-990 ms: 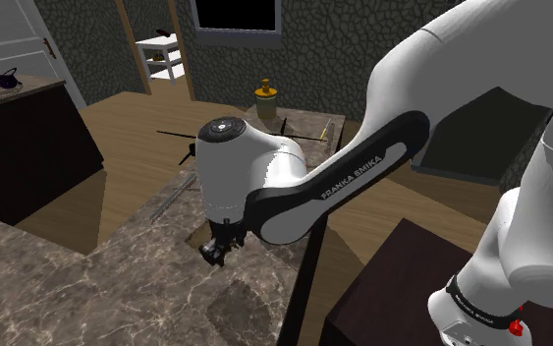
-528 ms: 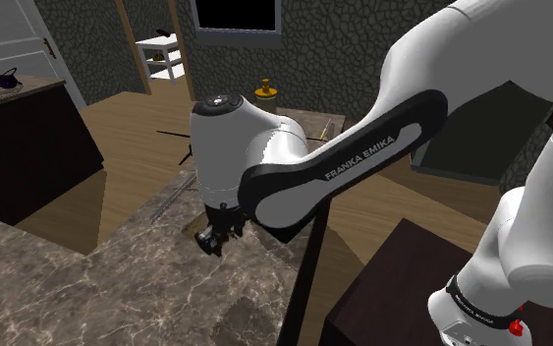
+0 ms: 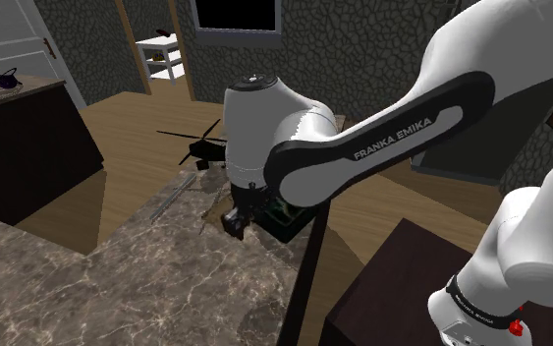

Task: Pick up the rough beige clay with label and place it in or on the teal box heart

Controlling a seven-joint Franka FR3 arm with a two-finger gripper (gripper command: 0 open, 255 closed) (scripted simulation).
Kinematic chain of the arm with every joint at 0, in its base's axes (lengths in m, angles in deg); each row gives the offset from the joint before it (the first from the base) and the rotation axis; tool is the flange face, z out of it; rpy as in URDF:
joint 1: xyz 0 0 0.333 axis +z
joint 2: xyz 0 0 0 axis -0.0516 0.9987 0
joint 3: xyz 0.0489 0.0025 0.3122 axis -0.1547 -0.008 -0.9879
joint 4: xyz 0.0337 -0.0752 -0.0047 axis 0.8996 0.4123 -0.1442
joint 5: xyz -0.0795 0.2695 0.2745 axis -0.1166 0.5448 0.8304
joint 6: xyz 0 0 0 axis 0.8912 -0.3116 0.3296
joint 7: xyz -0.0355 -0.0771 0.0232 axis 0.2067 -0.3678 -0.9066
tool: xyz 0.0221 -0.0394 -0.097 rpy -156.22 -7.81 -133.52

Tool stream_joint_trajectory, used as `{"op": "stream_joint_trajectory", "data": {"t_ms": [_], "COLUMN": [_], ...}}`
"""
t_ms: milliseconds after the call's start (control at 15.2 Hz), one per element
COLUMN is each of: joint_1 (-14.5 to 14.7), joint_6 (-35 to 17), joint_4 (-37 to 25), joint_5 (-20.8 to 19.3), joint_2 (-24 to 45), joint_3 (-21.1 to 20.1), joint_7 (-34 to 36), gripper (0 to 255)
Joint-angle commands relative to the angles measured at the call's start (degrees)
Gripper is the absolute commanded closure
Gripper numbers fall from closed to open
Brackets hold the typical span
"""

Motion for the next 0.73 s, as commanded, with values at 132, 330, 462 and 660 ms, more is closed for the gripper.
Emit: {"op": "stream_joint_trajectory", "data": {"t_ms": [132,330,462,660], "joint_1": [-1.26,-1.77,-2.08,-2.68], "joint_6": [-0.83,-0.90,-0.74,-0.22], "joint_4": [7.11,12.06,15.06,19.12], "joint_5": [4.26,6.59,7.63,8.45], "joint_2": [-7.11,-12.24,-15.44,-19.95], "joint_3": [2.91,5.83,7.94,11.29], "joint_7": [-6.85,-11.91,-15.13,-19.78], "gripper": [255,255,255,255]}}
